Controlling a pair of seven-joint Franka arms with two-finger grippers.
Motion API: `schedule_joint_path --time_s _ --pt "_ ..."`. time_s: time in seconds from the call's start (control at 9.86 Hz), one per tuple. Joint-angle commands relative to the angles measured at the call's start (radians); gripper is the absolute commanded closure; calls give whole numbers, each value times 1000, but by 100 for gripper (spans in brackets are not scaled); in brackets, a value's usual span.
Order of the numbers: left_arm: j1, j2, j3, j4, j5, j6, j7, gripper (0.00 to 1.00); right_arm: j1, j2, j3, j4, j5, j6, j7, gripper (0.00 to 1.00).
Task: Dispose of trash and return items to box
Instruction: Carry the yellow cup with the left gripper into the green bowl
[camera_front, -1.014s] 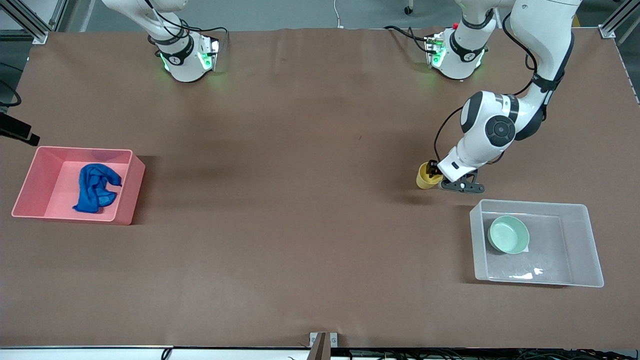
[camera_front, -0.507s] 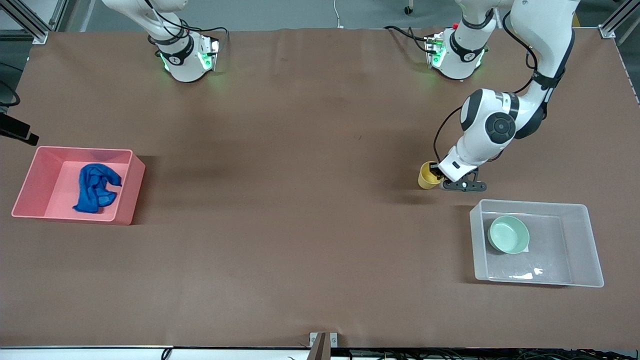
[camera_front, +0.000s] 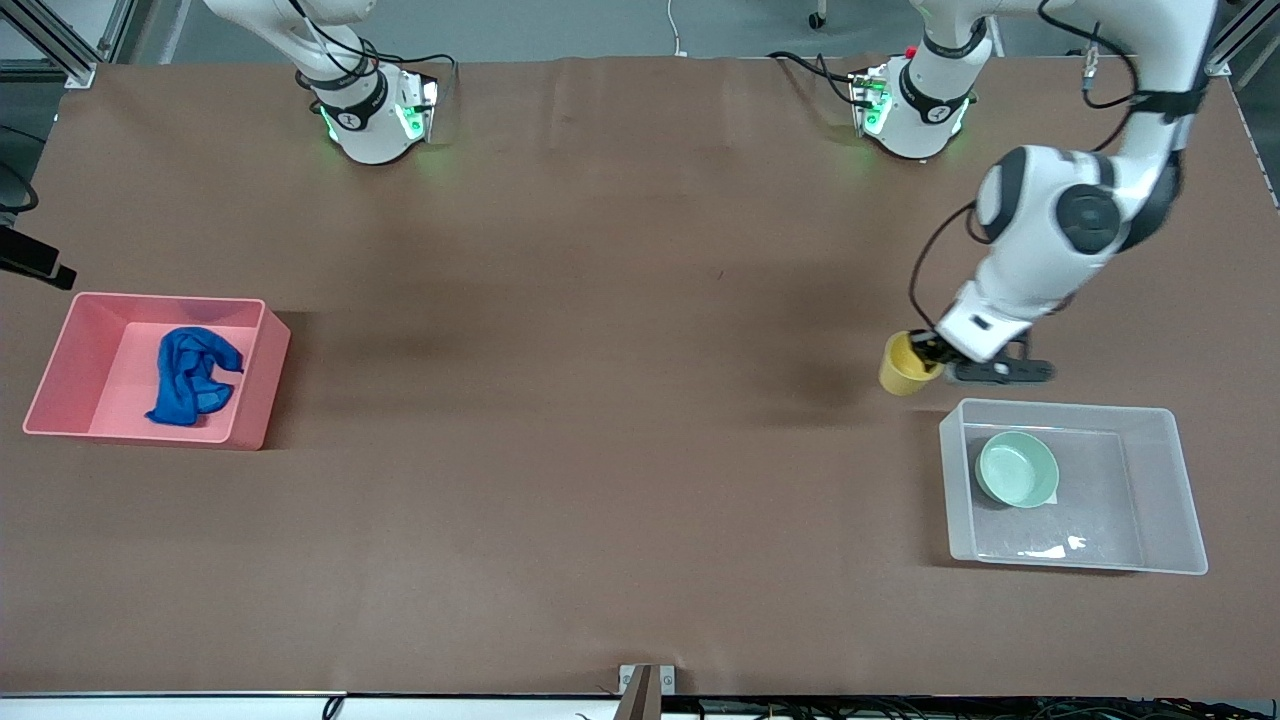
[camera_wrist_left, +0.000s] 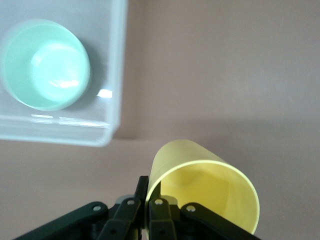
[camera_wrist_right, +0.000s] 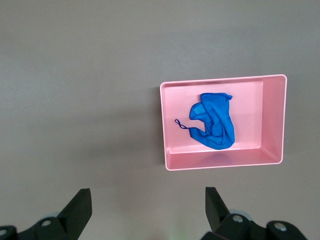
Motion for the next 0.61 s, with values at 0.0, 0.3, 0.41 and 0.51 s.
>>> schedule_joint_path --time_s 0.0,0.3,0.41,0.51 --pt "1 120 101 172 -1 -42 54 99 -13 -11 7 -10 -5 -9 -11 0" --pt "4 309 191 390 -40 -99 176 100 -10 -11 7 -10 -5 -16 -8 0" --pt "4 351 227 413 -89 -105 251 100 -10 -11 7 -10 -5 -15 -10 0" --pt "4 393 257 432 -122 -104 312 100 -11 -11 7 -8 -5 -12 -10 0"
